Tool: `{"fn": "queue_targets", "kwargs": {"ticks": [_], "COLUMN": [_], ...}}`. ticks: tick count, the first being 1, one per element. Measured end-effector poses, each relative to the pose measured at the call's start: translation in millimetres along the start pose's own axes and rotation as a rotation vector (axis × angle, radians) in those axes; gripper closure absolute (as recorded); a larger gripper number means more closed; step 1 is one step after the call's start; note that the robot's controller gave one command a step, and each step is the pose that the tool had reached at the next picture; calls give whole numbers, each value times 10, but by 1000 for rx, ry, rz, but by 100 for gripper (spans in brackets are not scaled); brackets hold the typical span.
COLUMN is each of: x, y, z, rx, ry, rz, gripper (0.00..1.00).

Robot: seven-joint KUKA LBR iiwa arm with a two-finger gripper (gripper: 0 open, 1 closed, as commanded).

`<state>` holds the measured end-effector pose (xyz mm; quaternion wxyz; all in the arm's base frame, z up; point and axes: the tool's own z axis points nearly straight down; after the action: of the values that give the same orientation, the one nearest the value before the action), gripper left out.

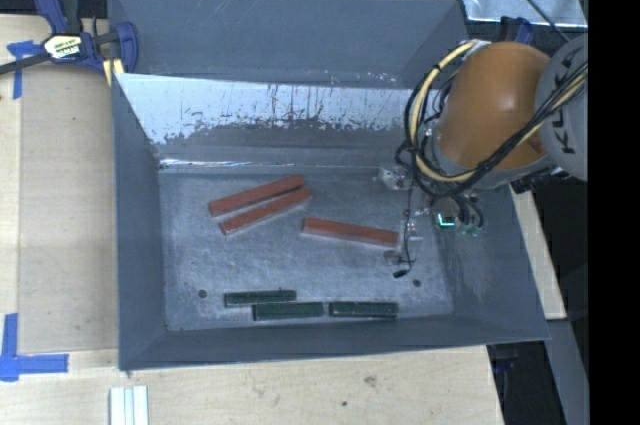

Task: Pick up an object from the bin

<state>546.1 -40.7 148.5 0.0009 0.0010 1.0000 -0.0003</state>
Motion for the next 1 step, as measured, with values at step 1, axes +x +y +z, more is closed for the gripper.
{"fn": "queue_targets", "kwargs": {"ticks": [1], "x": [-399], "y": [-48], "z": [804], "rx": [-1], "ry": [-1], "rz": [-272], "gripper": [0]}}
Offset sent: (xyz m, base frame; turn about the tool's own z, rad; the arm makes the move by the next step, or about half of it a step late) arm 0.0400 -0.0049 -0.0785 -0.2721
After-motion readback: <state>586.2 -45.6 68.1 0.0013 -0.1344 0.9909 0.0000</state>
